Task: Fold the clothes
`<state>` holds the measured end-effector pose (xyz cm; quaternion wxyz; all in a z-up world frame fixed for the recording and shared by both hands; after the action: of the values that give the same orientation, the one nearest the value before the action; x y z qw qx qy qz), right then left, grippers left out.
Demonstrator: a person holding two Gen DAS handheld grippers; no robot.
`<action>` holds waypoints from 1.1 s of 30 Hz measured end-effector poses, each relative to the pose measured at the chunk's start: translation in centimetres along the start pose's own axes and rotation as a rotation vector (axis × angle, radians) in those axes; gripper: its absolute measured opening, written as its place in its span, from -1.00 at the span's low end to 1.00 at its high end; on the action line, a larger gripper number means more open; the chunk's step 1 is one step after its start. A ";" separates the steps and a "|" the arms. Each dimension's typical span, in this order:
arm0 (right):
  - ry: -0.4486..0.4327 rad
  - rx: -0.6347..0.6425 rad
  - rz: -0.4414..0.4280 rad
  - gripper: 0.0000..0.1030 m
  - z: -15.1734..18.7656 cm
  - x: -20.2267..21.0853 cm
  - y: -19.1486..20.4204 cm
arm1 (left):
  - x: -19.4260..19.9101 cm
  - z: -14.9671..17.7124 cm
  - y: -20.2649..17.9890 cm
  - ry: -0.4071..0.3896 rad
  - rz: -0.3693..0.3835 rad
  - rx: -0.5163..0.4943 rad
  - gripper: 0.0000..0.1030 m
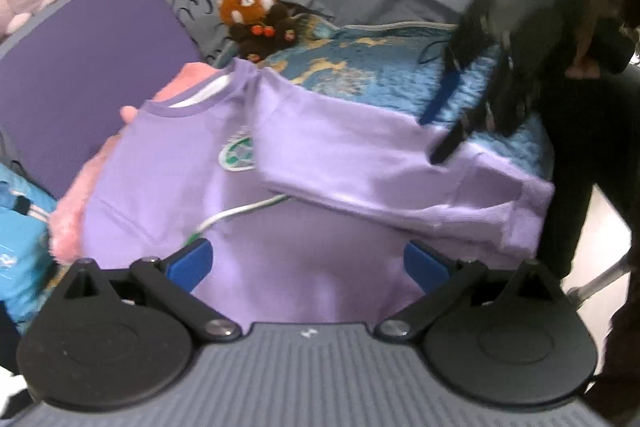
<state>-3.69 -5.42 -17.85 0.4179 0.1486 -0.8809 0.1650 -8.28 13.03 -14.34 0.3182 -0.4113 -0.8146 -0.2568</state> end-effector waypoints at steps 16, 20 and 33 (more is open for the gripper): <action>-0.187 0.281 -0.034 0.03 -12.2 -2.3 7.1 | 9.0 11.4 12.7 0.035 -0.262 0.506 0.99; -0.223 0.397 -0.059 0.03 -14.5 -3.8 12.4 | 7.3 16.0 17.0 -0.028 -0.267 0.768 0.99; -0.113 0.286 -0.136 0.05 -9.2 -2.4 12.5 | 2.7 25.3 28.6 -0.343 -0.310 1.418 0.98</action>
<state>-0.89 9.97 -16.34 0.3526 0.2748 -0.8584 0.2517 6.55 46.77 -24.73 0.3356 -0.0220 -0.8719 0.3560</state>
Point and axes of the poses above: each gripper's, at about its wrist camera, not at the fingertips, and x roughly against the way its jaws point, y to its left, z to its underside, the point moved 3 cm from there along -x, roughly the way its jaws point, and after that the axes turned 15 degrees about z, right-handed, at the moved point
